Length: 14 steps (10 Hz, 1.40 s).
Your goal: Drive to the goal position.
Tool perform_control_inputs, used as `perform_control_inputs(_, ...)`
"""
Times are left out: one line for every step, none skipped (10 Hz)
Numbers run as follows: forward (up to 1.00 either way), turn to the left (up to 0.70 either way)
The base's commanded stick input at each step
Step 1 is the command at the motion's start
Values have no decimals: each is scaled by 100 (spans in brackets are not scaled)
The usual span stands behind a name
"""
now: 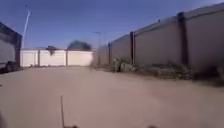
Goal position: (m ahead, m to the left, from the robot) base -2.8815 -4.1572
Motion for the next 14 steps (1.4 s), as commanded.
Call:
perform_control_inputs(0, 45)
perform_control_inputs(0, 45)
perform_control_inputs(0, 45)
perform_control_inputs(0, 45)
perform_control_inputs(0, 0)
perform_control_inputs(0, 0)
perform_control_inputs(0, 0)
perform_control_inputs(0, 0)
perform_control_inputs(0, 0)
perform_control_inputs(0, 0)
perform_control_inputs(0, 0)
perform_control_inputs(0, 0)
perform_control_inputs(0, 0)
perform_control_inputs(0, 20)
